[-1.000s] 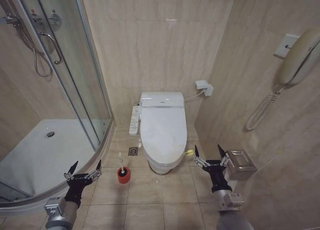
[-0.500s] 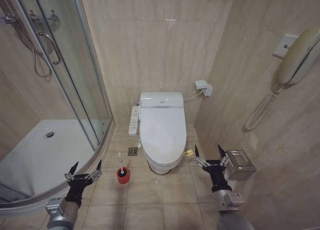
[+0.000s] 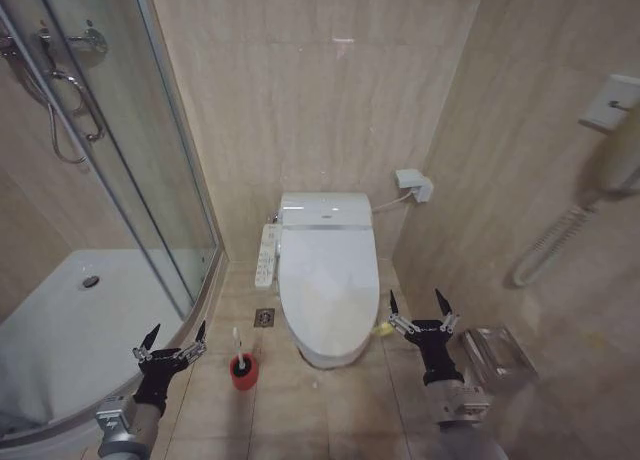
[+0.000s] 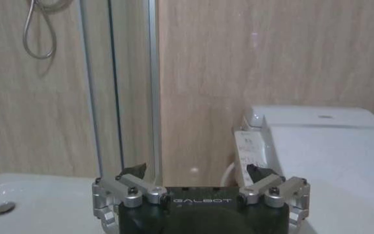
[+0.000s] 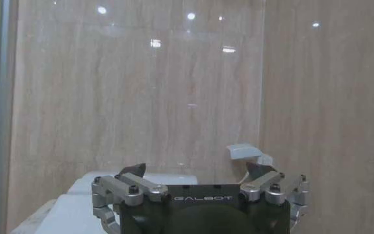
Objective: Open the toilet lid, clean the toilet bowl with a toilet brush, close the toilet lid, and flush.
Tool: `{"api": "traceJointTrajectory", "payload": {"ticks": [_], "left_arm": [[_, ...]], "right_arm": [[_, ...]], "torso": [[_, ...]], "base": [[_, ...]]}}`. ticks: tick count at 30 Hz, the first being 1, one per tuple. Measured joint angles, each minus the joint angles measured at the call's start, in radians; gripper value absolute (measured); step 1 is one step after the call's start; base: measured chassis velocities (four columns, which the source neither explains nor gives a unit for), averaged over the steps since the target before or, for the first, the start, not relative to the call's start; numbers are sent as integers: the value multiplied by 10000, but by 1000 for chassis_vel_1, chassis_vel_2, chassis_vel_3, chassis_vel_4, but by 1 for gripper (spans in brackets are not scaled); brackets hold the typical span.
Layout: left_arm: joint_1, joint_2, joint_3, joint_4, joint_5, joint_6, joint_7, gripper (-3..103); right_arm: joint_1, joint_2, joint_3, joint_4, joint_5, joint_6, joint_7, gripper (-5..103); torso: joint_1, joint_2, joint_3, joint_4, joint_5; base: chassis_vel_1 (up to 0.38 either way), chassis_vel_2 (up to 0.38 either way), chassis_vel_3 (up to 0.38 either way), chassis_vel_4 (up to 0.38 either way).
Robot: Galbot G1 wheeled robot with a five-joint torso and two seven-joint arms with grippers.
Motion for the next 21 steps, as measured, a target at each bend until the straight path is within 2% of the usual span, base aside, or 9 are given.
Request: {"api": "traceJointTrajectory", "payload": {"ticks": [3, 6, 8, 11, 14, 18, 19, 21], "left_arm": [[0, -10, 3, 6, 0, -19, 1, 100], [7, -16, 3, 5, -20, -36, -9, 100], [-8, -21, 44, 27, -271, -94, -122, 100], [-75, -16, 136, 39, -679, -174, -280, 100], [-274, -6, 242, 93, -1546, -221, -541, 100], [-468, 56, 201, 119, -1870, -298, -587, 100], [-554, 125, 171, 122, -2041, -366, -668, 92], [-634, 180, 143, 145, -2112, -484, -761, 92]], "right_arm": [[-2, 0, 1, -1, 0, 0, 4, 100], [-1, 0, 0, 0, 0, 0, 3, 100], [4, 0, 0, -1, 0, 0, 0, 100], [3, 0, 1, -1, 0, 0, 4, 100], [3, 0, 0, -1, 0, 0, 1, 100], [0, 0, 0, -1, 0, 0, 1, 100], [-3, 0, 0, -1, 0, 0, 2, 100], [-3, 0, 0, -1, 0, 0, 3, 100]], "torso": [[6, -3, 2, -4, -10], [1, -1, 0, -5, 1], [9, -3, 3, 2, -4], [9, -3, 2, -4, -5], [6, -3, 2, -1, -5], [-4, -2, -1, -3, -5], [-7, 0, -2, -3, -5], [-8, 1, -3, -4, -5]], "base": [[-258, 242, 254, -266], [-253, 279, 253, -291], [-238, 245, 233, -242], [-202, 200, 185, -183], [-116, 93, 6, -43], [-4, 15, 11, 17], [28, -70, -55, 34], [28, -70, -53, 50]]}}
